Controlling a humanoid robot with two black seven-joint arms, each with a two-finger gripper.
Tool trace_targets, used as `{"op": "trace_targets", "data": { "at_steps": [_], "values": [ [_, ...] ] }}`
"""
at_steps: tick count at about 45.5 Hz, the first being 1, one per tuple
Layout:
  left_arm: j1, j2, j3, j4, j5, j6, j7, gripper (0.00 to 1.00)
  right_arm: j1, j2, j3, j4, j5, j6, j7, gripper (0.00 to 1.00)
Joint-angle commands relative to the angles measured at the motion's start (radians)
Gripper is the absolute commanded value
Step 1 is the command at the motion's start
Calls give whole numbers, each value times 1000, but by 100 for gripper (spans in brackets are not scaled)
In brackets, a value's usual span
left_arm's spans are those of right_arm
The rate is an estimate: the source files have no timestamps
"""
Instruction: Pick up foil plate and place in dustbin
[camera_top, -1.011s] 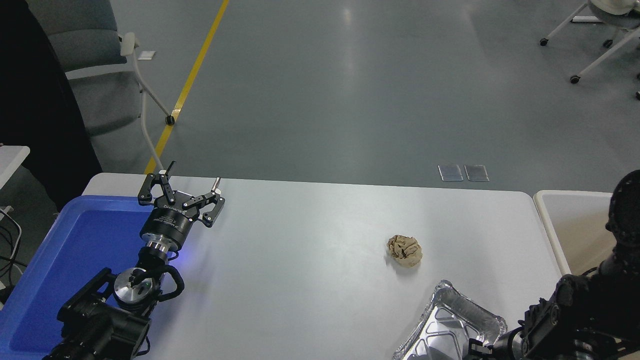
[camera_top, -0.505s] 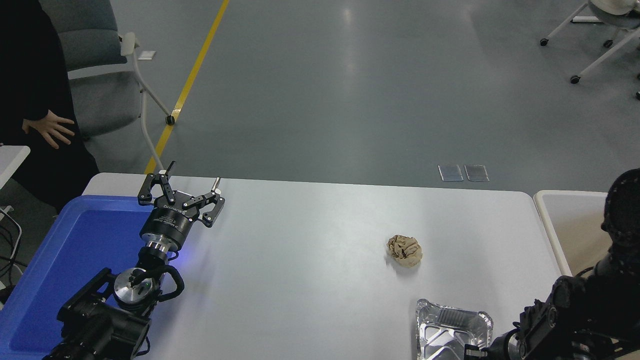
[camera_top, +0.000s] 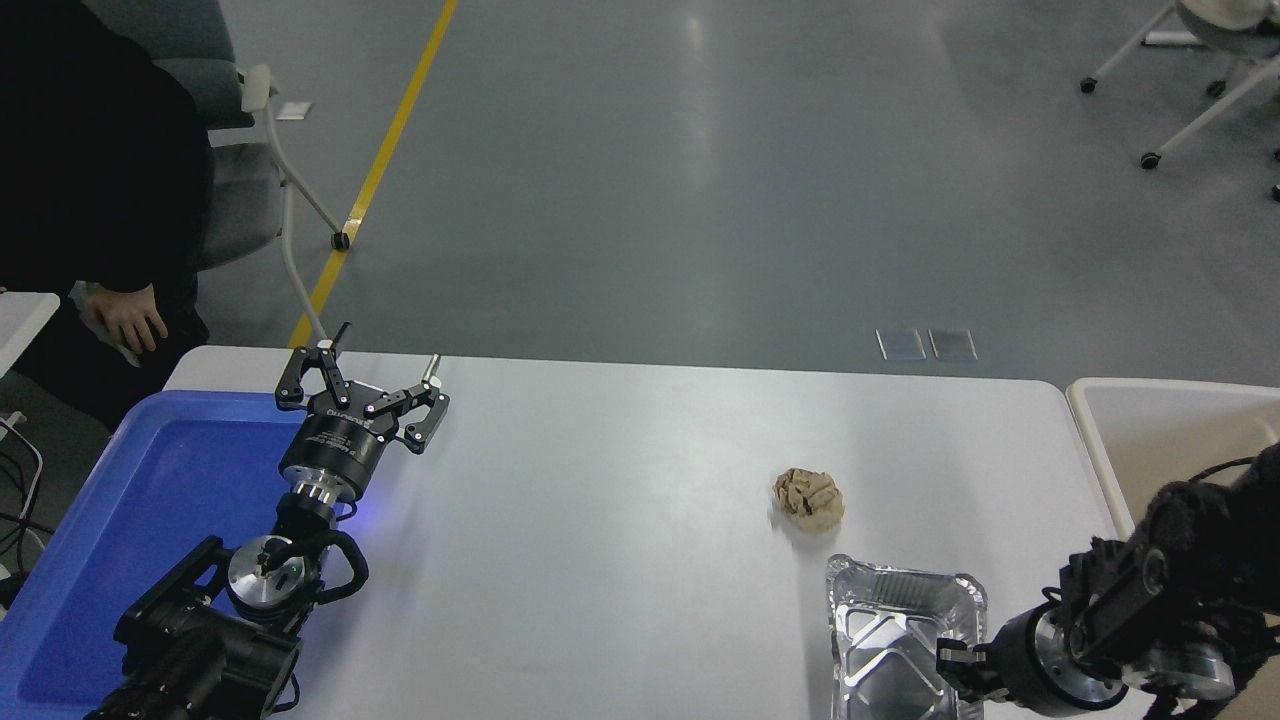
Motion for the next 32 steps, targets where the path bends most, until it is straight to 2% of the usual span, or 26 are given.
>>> {"op": "trace_targets", "data": {
  "at_steps": [1,17,28,32],
  "values": [
    [0,0,0,0,0,0,0,99,315,-70,-93,18,-57,241,3,0],
    [0,0,0,0,-1,0,0,99,707,-82,-186,18,-201,608,3,0],
    [0,-1,-1,0,0,0,0,99,837,-119,-257,-20,-282,700,1,0],
    [0,0,0,0,0,0,0,99,880,-186,-294,-67,-342,732,1,0]
  ]
}}
